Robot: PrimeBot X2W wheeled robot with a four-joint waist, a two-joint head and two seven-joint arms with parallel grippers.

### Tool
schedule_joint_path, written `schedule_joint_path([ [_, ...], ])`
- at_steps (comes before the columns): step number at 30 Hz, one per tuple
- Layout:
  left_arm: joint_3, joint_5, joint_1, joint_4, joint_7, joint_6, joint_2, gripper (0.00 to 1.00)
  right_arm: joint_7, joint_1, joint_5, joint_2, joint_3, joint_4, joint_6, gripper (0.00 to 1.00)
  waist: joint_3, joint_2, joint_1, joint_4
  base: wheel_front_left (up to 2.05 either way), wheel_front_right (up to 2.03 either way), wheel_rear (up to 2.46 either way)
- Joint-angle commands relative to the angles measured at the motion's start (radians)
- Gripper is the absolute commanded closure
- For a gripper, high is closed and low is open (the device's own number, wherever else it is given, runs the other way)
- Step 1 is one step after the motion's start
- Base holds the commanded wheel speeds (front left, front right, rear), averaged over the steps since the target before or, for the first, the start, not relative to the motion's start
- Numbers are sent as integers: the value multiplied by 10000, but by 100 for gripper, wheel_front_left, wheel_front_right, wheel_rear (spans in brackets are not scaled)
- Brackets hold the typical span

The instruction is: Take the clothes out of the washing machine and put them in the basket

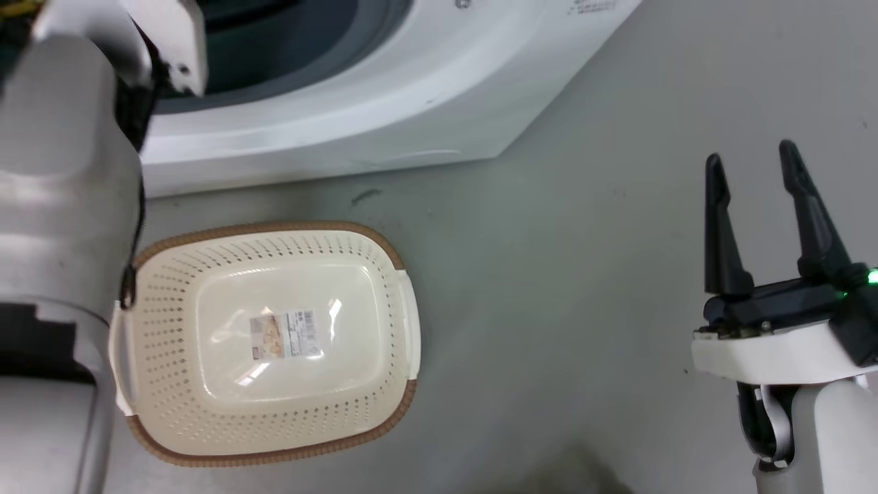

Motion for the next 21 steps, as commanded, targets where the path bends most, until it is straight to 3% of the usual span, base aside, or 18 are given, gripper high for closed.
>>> schedule_joint_path([
  [1,-106,-146,387,-160,-282,1,-41,100,-21,179,-148,13,26,60,-7,0,-541,0,1,322,0,0,0],
  [11,-485,-1221,2632,-1249,-1836,1,-115,100,-21,1004,-500,11,16,296,-8,0,-2178,0,1,805,0,0,0],
  [21,-455,-1357,4672,-3706,-2259,300,16,100,-21,1702,-654,11,-4,406,-8,0,-3438,0,1,1329,0,0,0],
])
